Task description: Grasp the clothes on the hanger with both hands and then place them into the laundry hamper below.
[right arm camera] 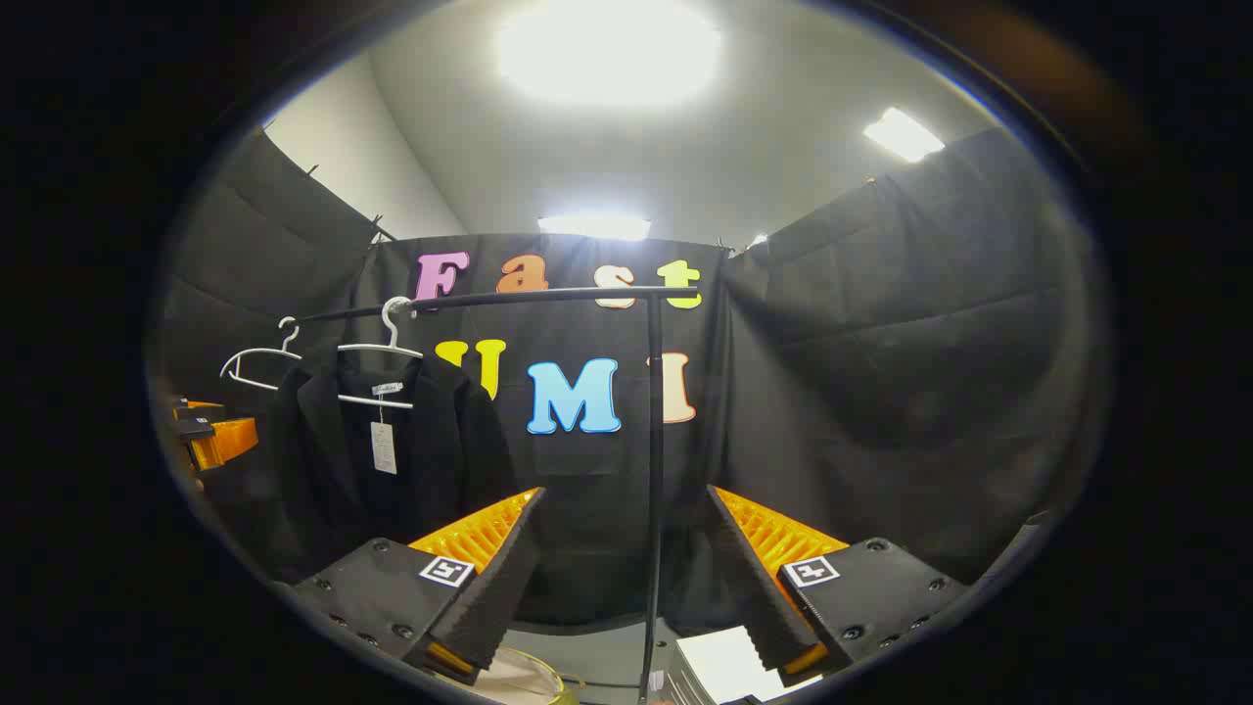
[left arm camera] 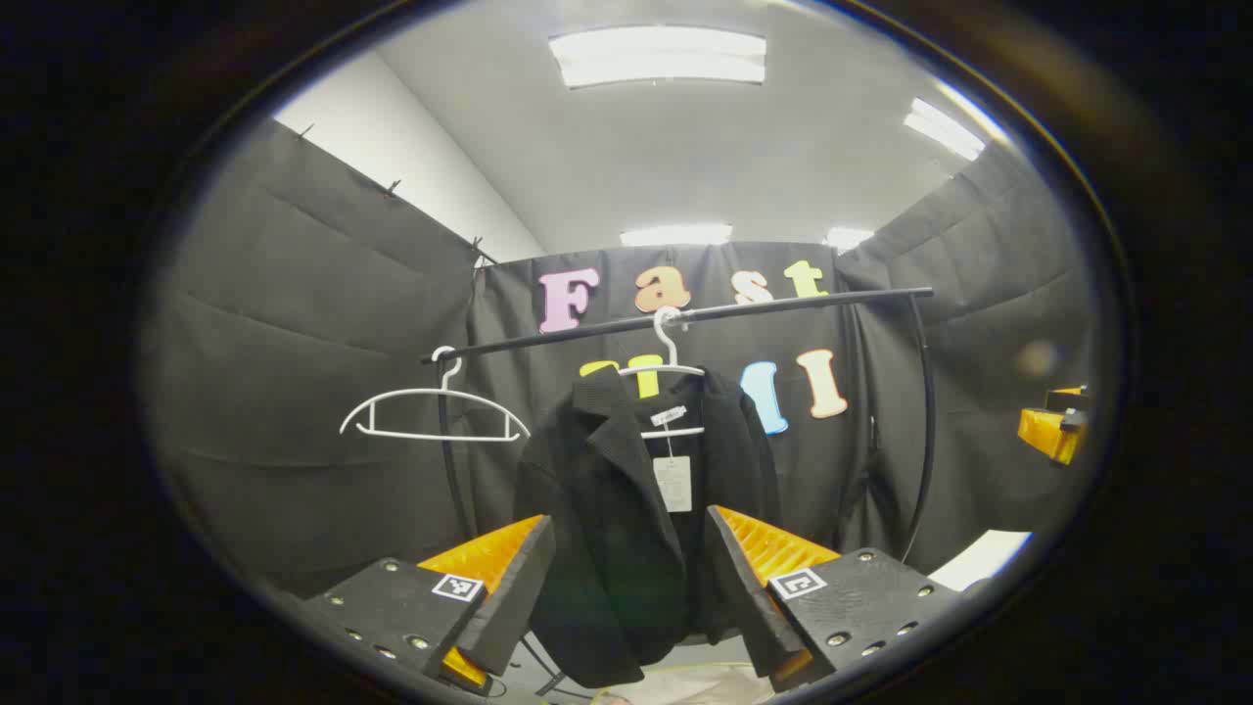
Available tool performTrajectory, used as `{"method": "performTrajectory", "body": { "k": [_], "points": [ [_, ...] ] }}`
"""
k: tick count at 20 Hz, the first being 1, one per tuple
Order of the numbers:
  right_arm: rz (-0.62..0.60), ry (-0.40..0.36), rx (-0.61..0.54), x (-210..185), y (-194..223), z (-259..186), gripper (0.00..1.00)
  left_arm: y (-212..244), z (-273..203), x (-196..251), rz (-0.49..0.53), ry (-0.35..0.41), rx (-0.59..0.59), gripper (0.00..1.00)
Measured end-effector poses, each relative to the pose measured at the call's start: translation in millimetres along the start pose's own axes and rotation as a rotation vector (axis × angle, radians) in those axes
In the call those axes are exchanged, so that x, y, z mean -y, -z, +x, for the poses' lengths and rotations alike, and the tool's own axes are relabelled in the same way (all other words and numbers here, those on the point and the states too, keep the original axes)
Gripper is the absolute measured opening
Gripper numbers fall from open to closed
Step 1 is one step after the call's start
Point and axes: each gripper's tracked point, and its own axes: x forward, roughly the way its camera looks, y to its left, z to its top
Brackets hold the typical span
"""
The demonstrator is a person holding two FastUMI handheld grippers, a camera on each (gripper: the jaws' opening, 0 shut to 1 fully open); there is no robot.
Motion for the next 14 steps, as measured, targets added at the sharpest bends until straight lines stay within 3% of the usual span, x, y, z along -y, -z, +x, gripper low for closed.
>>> {"method": "performTrajectory", "body": {
  "k": [14],
  "points": [
    [0.012,0.014,-0.016,-1,9,11,0.96,14,18,-4,0.008,0.002,-0.011,0.90]
  ]
}}
